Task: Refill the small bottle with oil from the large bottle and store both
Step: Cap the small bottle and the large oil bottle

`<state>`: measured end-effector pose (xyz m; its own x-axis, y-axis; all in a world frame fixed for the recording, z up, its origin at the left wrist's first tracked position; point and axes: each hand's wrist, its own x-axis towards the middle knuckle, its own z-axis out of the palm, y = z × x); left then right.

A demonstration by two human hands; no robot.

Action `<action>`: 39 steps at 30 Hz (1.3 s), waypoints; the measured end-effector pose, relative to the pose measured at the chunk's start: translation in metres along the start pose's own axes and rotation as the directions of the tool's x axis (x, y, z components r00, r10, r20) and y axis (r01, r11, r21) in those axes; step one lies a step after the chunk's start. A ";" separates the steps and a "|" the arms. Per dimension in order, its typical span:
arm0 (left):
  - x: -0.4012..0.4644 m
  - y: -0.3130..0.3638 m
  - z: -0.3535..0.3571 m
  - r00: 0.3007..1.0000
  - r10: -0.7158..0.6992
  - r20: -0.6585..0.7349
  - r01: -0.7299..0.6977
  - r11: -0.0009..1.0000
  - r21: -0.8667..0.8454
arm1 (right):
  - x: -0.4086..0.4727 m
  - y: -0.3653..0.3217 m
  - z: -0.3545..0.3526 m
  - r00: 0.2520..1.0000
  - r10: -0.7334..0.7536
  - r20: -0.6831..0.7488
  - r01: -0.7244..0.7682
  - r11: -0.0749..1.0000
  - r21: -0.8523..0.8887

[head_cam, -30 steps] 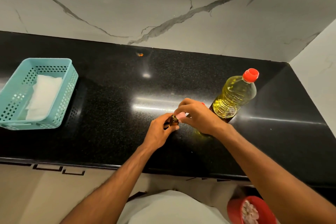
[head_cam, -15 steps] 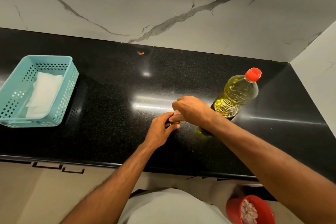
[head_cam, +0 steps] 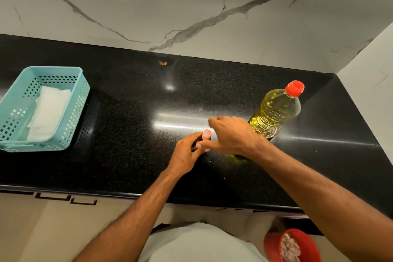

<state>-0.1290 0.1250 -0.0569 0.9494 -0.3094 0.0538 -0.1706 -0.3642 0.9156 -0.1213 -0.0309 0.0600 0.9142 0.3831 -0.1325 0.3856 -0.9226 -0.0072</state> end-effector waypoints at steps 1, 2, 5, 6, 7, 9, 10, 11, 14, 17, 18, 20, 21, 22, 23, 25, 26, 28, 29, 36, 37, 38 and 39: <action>0.000 0.000 0.001 1.000 -0.012 0.006 0.012 1.000 -0.008 | -0.001 0.000 0.000 0.999 -0.041 0.000 0.041 0.999 0.029; 0.000 0.000 0.001 1.000 -0.022 0.014 0.022 1.000 -0.014 | -0.001 0.000 0.000 0.996 -0.088 0.016 0.086 0.994 0.064; 0.002 0.000 0.001 0.999 -0.026 0.025 0.027 1.000 -0.008 | 0.003 -0.005 0.005 0.997 -0.082 0.003 0.082 0.992 0.100; 0.002 0.000 0.001 0.999 -0.024 0.024 0.024 1.000 -0.011 | 0.005 -0.006 0.005 0.999 -0.036 -0.020 0.037 0.996 0.080; 0.002 0.000 0.001 1.000 -0.021 0.021 0.021 1.000 -0.016 | 0.006 -0.007 0.006 0.999 0.003 -0.040 -0.001 0.998 0.059; 0.001 0.000 0.000 1.000 -0.014 0.013 0.014 1.000 -0.019 | 0.006 -0.007 0.008 0.997 0.030 -0.071 -0.024 0.996 0.087; 0.001 0.000 0.000 1.000 -0.012 0.013 0.013 1.000 -0.017 | 0.004 -0.008 0.008 0.998 0.017 -0.065 -0.008 0.992 0.128; 0.001 0.000 0.000 1.000 -0.012 0.016 0.012 1.000 -0.014 | 0.003 -0.008 0.008 0.999 -0.011 -0.036 0.017 0.985 0.171; 0.001 0.000 0.000 1.000 -0.015 0.023 0.015 1.000 -0.007 | 0.004 -0.009 0.011 0.999 -0.029 0.027 0.023 0.976 0.218; 0.001 0.001 0.001 1.000 -0.005 0.012 0.006 1.000 -0.015 | 0.008 -0.009 0.015 0.995 0.084 -0.050 -0.076 0.987 0.145; 0.000 0.001 0.001 1.000 -0.008 0.003 0.008 1.000 -0.019 | 0.008 -0.009 0.016 0.991 0.114 -0.065 -0.106 0.988 0.114; 0.000 0.001 0.002 1.000 -0.013 -0.009 0.013 1.000 -0.016 | 0.005 -0.009 0.016 0.987 0.129 -0.094 -0.118 0.986 0.120; 0.000 0.001 0.001 1.000 -0.007 -0.007 0.007 1.000 -0.007 | 0.003 -0.010 0.015 0.991 0.102 -0.090 -0.088 0.984 0.157; 0.000 0.000 0.001 1.000 -0.004 0.001 0.004 1.000 0.000 | 0.001 -0.010 0.013 0.996 0.054 -0.064 -0.040 0.979 0.199; 0.001 0.000 0.001 1.000 -0.008 0.010 0.008 1.000 0.004 | 0.001 -0.009 0.011 1.000 -0.001 -0.030 0.008 0.972 0.234; 0.001 0.000 0.001 1.000 -0.024 0.016 0.024 1.000 -0.002 | 0.001 -0.008 0.009 0.998 -0.052 0.023 0.044 0.964 0.262; 0.001 0.001 0.001 1.000 -0.023 0.012 0.023 1.000 -0.003 | 0.001 -0.009 0.008 0.999 -0.033 0.024 0.025 0.963 0.269; 0.000 0.001 0.001 1.000 -0.009 0.009 0.009 1.000 -0.002 | 0.003 -0.011 0.009 0.999 0.033 -0.002 -0.031 0.963 0.267; 0.000 0.001 0.002 1.000 -0.001 0.013 0.001 1.000 -0.002 | 0.004 -0.012 0.010 0.998 0.062 -0.019 -0.055 0.965 0.255; 0.002 -0.006 0.006 0.998 -0.015 -0.056 0.014 1.000 -0.011 | 0.005 -0.008 0.022 0.971 0.215 -0.108 -0.149 0.888 0.435; 0.003 -0.007 0.005 0.998 -0.008 -0.065 0.007 1.000 -0.015 | 0.006 -0.005 0.026 0.949 0.282 -0.145 -0.174 0.846 0.504; 0.003 -0.007 0.005 0.997 -0.010 -0.076 0.008 1.000 -0.018 | 0.008 -0.001 0.032 0.923 0.344 -0.171 -0.207 0.820 0.534; 0.004 -0.008 0.004 0.996 -0.017 -0.089 0.015 1.000 -0.017 | 0.011 0.003 0.038 0.903 0.391 -0.177 -0.255 0.820 0.513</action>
<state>-0.1245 0.1232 -0.0653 0.9719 -0.2235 0.0737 -0.1514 -0.3537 0.9230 -0.1149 -0.0311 0.0205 0.9986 -0.0071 0.0530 0.0193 -0.8767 -0.4807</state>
